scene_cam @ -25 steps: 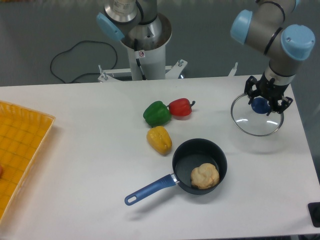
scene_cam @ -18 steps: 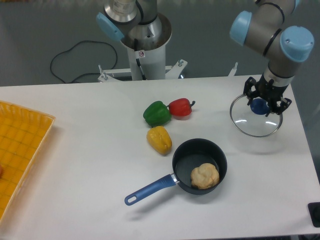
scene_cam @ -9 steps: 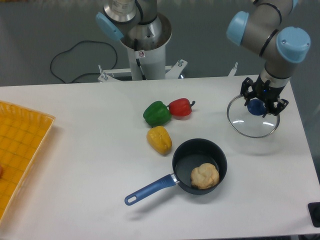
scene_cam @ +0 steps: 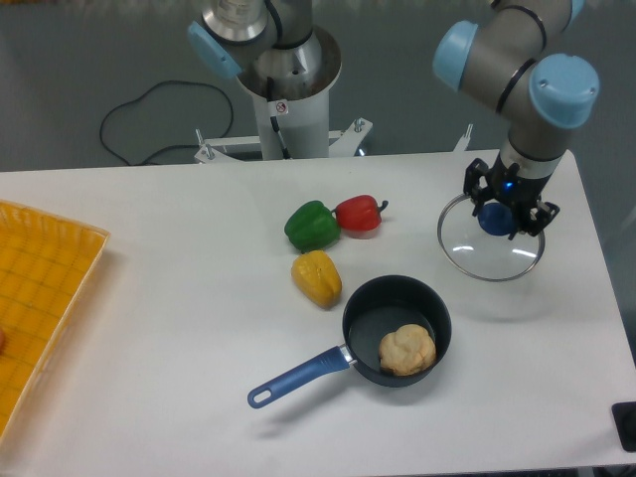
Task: Close the pot lid
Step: 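Carry the glass lid over the blue saucepan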
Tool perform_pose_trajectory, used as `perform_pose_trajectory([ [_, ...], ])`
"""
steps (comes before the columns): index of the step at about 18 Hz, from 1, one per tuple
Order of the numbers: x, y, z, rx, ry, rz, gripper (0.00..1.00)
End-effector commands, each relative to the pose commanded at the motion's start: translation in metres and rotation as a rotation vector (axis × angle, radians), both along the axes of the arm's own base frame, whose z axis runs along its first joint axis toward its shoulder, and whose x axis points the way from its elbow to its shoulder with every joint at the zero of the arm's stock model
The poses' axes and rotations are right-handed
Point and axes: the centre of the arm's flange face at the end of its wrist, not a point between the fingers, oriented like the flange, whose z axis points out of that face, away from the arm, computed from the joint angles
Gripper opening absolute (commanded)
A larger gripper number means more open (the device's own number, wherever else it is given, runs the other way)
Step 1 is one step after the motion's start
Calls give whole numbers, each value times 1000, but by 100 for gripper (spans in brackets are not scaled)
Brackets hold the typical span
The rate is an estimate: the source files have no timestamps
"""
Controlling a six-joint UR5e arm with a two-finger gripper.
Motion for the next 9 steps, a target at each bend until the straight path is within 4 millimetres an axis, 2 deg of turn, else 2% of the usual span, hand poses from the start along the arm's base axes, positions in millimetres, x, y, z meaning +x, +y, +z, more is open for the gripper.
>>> perform_pose_trajectory([
  [4, 18, 31, -1, 3, 0, 14, 48],
  [9, 34, 55, 0, 5, -1, 15, 48],
])
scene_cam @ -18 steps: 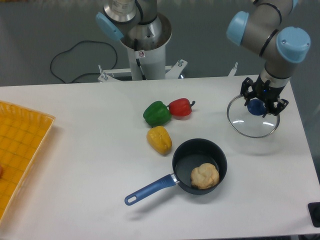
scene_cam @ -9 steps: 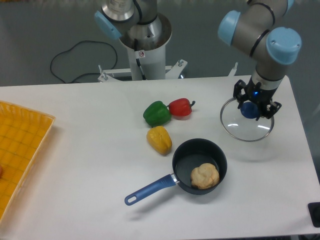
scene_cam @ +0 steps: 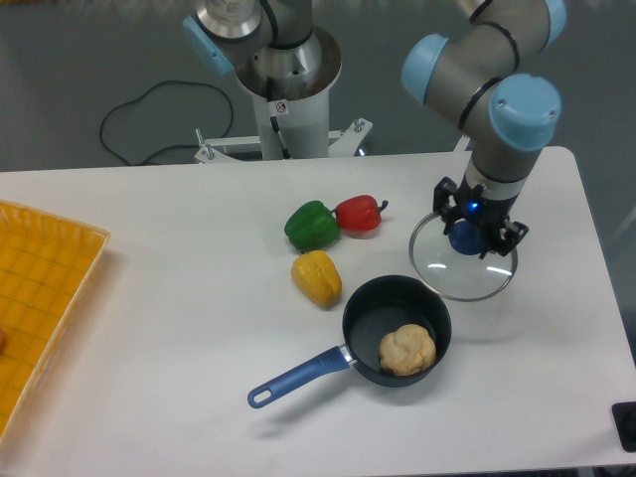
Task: Close the pot lid
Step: 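Carry the glass lid over the blue saucepan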
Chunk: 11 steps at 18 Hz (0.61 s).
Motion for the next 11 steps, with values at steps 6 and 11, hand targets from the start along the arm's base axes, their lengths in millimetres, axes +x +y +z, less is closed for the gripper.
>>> perform_pose_trajectory([
  [6, 14, 33, 8, 14, 14, 24, 48],
  [11, 22, 55, 9, 14, 17, 37, 48],
])
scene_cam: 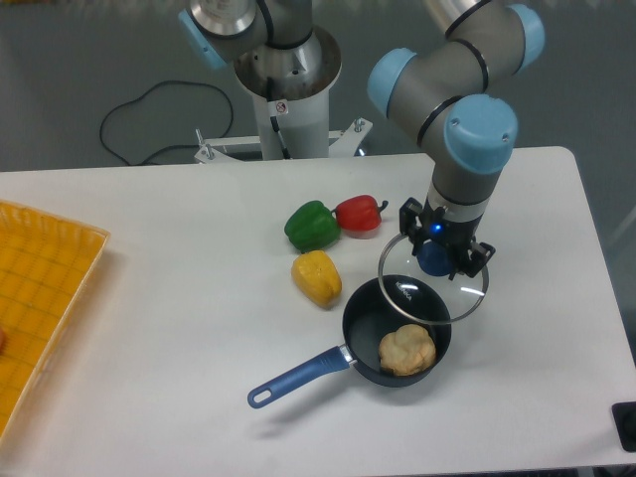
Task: Close the pot lid
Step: 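Carry the glass lid over the blue saucepan, then lower the lid onto the saucepan rim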
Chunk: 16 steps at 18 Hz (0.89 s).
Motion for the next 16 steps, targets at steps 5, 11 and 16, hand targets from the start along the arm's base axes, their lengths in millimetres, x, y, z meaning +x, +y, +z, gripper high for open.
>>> perform_pose_trajectory([
  [5, 6, 18, -6, -10, -6, 13, 48],
  [11, 11, 32, -9, -13, -14, 49, 48],
  [16, 15, 47, -14, -15, -19, 61, 48],
])
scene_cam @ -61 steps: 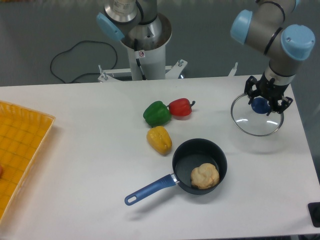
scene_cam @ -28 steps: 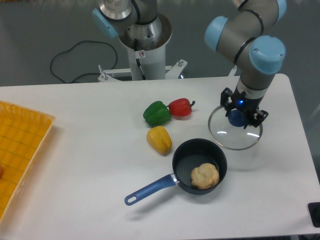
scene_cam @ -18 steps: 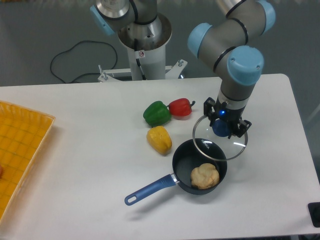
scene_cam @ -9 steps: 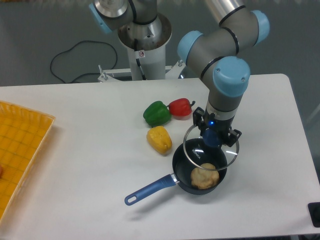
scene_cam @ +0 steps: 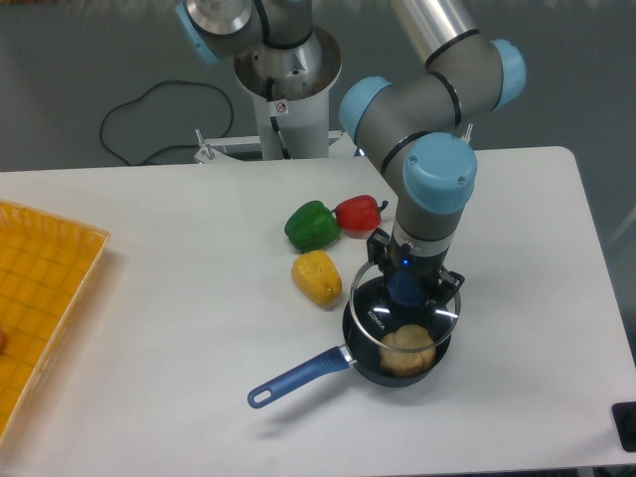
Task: Close the pot lid
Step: 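Lower the lid onto the saucepan rim, then hold the lid on the saucepan by its knob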
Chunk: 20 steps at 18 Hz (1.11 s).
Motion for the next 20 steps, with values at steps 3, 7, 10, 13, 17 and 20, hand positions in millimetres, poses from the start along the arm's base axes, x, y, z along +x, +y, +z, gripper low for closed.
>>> perform_pose_trajectory([
  [3, 1, 4, -5, -2, -3, -1, 48],
  [7, 0, 5, -9, -3, -5, 0, 48],
  [10, 1, 6, -11, -2, -9, 8, 48],
  [13, 2, 7, -12, -3, -8, 9, 48],
  [17, 2, 9, -14, -3, -11, 8, 48],
  [20, 2, 9, -14, -3, -11, 8, 48],
])
